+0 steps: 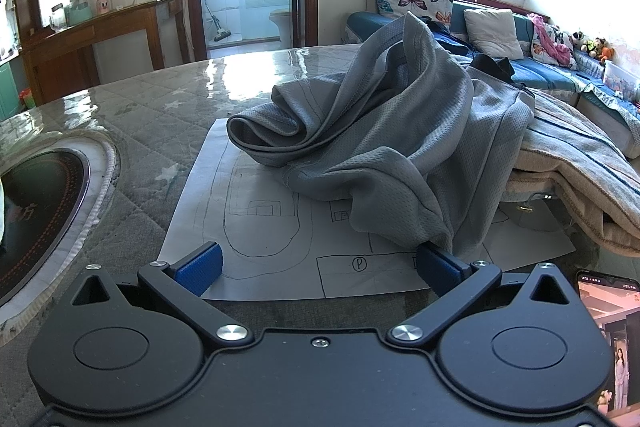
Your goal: Fold clothes
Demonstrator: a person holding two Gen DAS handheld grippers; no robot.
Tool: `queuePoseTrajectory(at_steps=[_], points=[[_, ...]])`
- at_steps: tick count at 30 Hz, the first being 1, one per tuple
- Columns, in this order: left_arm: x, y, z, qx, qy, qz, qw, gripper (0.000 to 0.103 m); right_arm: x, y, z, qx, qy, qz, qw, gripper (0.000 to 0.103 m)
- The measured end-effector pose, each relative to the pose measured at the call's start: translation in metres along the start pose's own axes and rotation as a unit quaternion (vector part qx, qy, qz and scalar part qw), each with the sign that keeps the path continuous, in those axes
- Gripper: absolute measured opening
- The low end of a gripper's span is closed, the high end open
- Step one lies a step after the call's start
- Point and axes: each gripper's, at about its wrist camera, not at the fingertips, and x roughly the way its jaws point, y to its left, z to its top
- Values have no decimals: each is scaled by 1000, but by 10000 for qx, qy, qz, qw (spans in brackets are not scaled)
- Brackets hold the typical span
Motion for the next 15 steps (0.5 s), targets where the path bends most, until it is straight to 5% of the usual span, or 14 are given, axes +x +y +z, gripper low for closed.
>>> queuePoseTrajectory(at_steps=[15], points=[[0,0,-1,-1,-1,0,10000,103,2,3,1,-4,-7,-3,10000,103]])
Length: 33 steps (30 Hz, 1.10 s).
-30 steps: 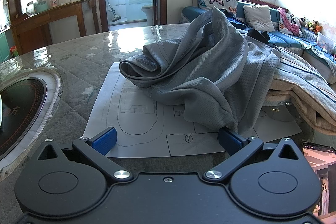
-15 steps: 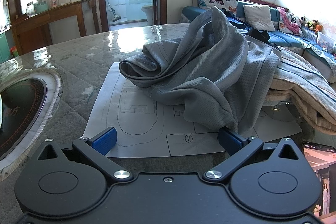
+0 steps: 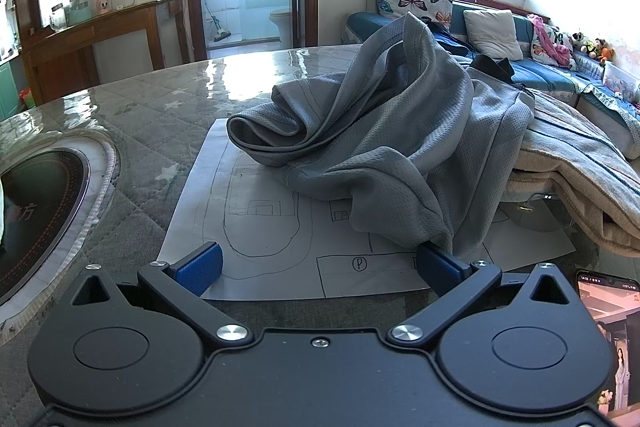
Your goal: Fold clothes
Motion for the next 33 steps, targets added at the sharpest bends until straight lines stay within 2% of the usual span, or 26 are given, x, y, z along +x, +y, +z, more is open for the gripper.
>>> queuePoseTrajectory(at_steps=[33], points=[[0,0,0,0,-1,0,10000,103,-1,-4,-1,5,10,4,10000,103]])
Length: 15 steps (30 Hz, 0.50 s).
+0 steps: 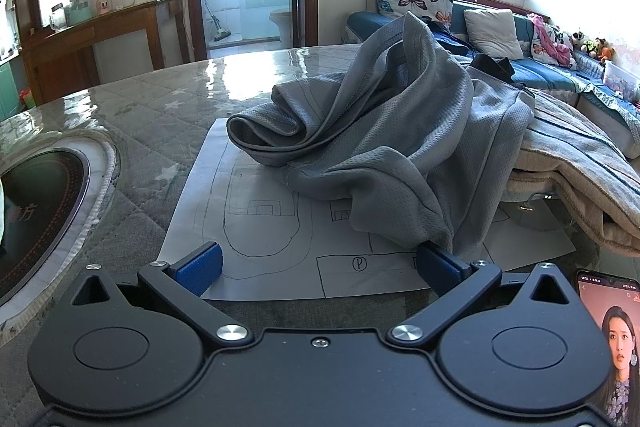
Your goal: Fold clothes
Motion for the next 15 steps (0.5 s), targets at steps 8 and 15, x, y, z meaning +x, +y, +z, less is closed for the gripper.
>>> queuePoseTrajectory(at_steps=[8,15], points=[[0,-1,1,19,-10,41,10000,103,-1,3,-2,2,8,-25,10000,103],[-5,-3,-1,57,-1,-53,10000,103,-2,4,-4,7,-3,-20,10000,103]])
